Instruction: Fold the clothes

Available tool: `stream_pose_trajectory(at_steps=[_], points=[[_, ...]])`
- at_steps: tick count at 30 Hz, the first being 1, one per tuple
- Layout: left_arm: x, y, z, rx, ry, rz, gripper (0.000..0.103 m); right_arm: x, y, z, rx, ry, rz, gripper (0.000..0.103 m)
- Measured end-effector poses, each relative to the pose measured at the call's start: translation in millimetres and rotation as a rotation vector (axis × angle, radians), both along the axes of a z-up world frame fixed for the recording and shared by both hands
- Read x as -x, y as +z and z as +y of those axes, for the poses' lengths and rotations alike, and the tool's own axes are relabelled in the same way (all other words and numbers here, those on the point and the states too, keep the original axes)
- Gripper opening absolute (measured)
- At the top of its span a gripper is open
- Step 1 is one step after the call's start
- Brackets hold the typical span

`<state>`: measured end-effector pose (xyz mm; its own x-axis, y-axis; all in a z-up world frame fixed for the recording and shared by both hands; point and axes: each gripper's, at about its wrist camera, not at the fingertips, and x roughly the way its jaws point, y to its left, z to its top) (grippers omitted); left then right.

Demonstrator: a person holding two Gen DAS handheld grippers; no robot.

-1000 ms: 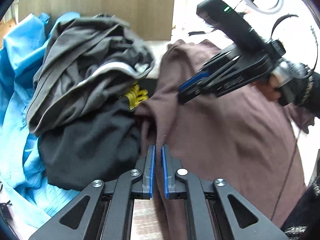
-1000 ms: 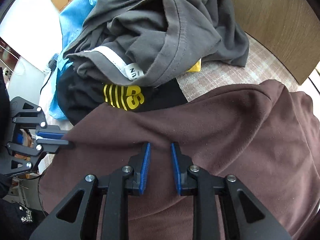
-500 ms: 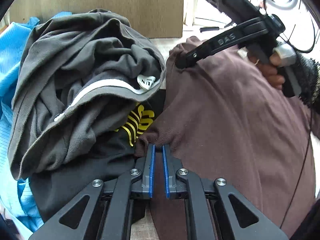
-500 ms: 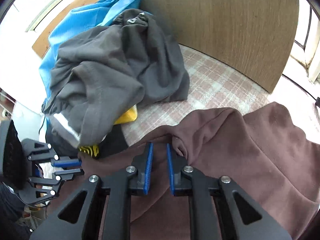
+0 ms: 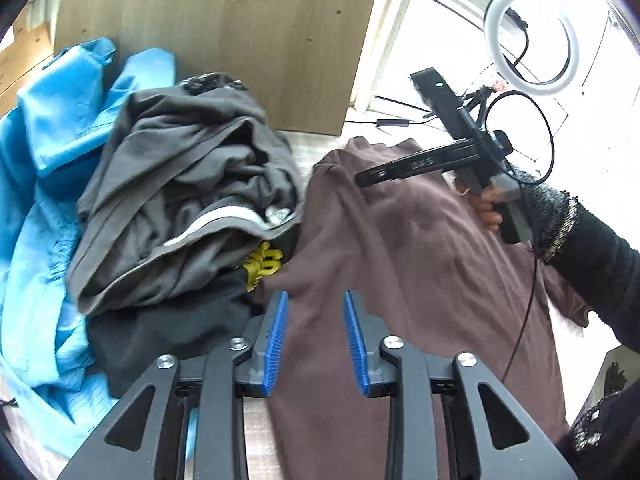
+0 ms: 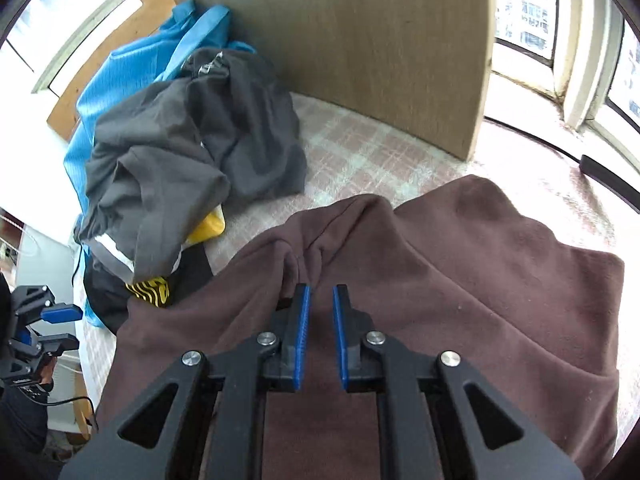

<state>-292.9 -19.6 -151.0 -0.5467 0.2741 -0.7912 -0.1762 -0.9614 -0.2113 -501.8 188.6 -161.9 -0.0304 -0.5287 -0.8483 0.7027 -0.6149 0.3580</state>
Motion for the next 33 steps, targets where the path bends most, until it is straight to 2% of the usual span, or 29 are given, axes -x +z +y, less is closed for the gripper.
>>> stream_pose_trajectory(at_steps=[1,3,6,9,10,11,12,13,16,21,24,27,30,33], points=[[8.2,0.4,9.9,0.012,-0.014,0.005,0.042,-1.6,-2.7,-3.9,0.004,0.008,-0.008,0.012],[33.4,-5.6,34.0,0.02,-0.037,0.008,0.043,0.1,-4.9,-5.3,0.014,0.006,-0.023,0.012],[76.6,-25.4,59.4,0.024,-0.046,-0.033,0.044,6.5,-4.3,3.7,0.05,-0.009,-0.065,0.012],[109.2,-51.2,72.9,0.056,-0.047,-0.084,0.045,12.2,-2.0,17.3,0.049,-0.02,-0.062,0.012],[117.3,-59.3,75.0,0.06,-0.05,-0.101,0.044,14.4,-1.8,22.5,0.05,-0.022,-0.063,0.012],[122.6,-64.0,75.1,0.063,-0.049,-0.104,0.034,16.6,-1.8,27.8,0.053,-0.025,-0.065,0.012],[124.4,-63.3,71.4,0.066,-0.04,-0.096,0.025,17.7,-2.0,31.8,0.057,-0.022,-0.068,0.012],[124.8,-60.4,64.6,0.049,-0.029,-0.097,0.007,17.5,-2.3,33.5,0.063,-0.009,-0.073,0.012],[121.1,-47.5,40.0,-0.041,-0.008,-0.097,0.006,16.1,-3.5,37.1,0.082,0.032,-0.088,0.012],[117.2,-28.3,25.9,-0.017,-0.005,-0.047,0.006,9.2,-4.5,10.8,0.127,0.1,-0.116,0.012],[116.1,-23.6,24.3,-0.005,-0.015,-0.026,0.006,17.2,-6.1,-3.4,0.205,0.101,-0.187,0.012],[114.3,-21.9,27.7,-0.043,-0.052,-0.013,0.006,34.6,-15.4,-19.4,0.205,0.049,-0.196,0.012],[121.9,-39.2,37.6,-0.041,-0.086,-0.047,0.005,45.9,-31.8,-29.9,0.178,0.02,-0.231,0.012],[131.0,-65.2,48.0,-0.007,-0.102,-0.088,0.005,51.7,-38.2,-22.9,0.196,-0.017,-0.278,0.01]])
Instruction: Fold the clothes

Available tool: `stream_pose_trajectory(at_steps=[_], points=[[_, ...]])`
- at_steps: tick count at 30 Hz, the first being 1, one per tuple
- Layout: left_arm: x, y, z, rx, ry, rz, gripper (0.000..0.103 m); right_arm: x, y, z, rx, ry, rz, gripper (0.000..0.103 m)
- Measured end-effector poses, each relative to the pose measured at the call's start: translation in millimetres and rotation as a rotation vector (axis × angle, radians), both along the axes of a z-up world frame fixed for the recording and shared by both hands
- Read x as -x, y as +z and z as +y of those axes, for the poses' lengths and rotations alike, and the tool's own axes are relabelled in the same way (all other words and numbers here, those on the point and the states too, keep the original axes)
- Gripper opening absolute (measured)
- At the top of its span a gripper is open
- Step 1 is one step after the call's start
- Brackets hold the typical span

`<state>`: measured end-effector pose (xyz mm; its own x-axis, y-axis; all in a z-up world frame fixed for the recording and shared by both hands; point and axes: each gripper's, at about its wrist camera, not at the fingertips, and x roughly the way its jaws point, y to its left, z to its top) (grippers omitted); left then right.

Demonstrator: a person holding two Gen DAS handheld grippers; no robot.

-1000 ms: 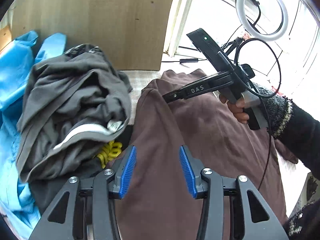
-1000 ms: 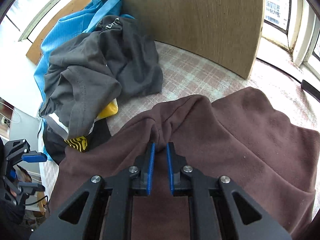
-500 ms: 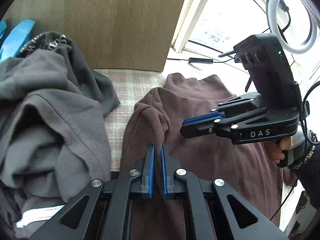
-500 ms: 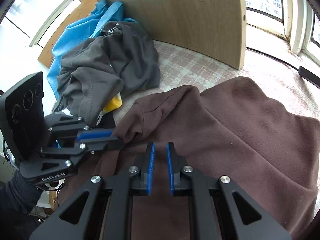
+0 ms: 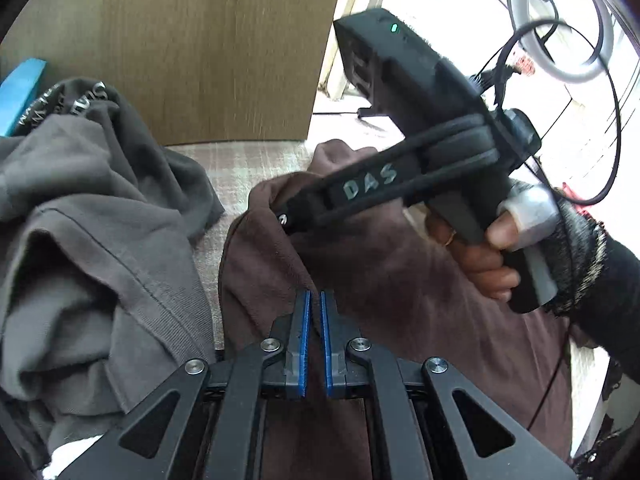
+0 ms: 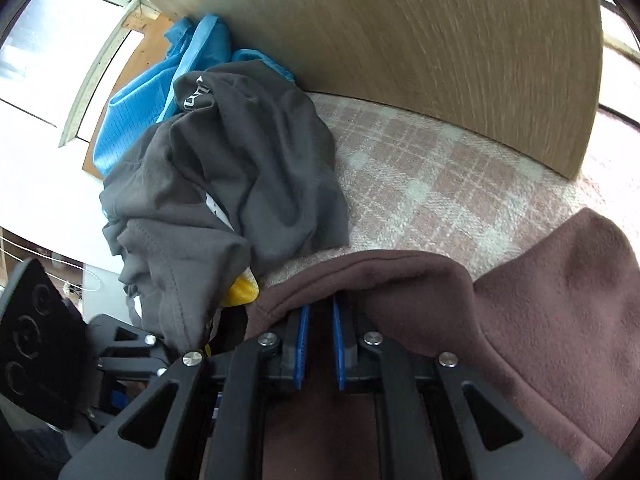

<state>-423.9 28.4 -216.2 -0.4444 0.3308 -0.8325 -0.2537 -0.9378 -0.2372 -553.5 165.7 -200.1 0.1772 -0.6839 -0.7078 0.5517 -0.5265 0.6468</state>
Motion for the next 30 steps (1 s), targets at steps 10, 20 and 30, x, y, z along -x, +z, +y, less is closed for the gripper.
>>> stream_pose_trajectory(at_steps=[10,20,30], points=[[-19.9,19.8,-7.4,-0.027,0.004,-0.016,0.015,-25.1,44.7,5.7,-0.003,0.032,0.171,0.015],[-172.6,17.9,-29.1,-0.08,0.073,-0.127,0.026,-44.9,30.8,-5.4,-0.129,-0.053,0.248,0.015],[-337.9,69.3,-62.7,0.005,0.332,-0.04,0.032,-140.0,44.2,-15.5,-0.281,0.083,0.277,0.019]])
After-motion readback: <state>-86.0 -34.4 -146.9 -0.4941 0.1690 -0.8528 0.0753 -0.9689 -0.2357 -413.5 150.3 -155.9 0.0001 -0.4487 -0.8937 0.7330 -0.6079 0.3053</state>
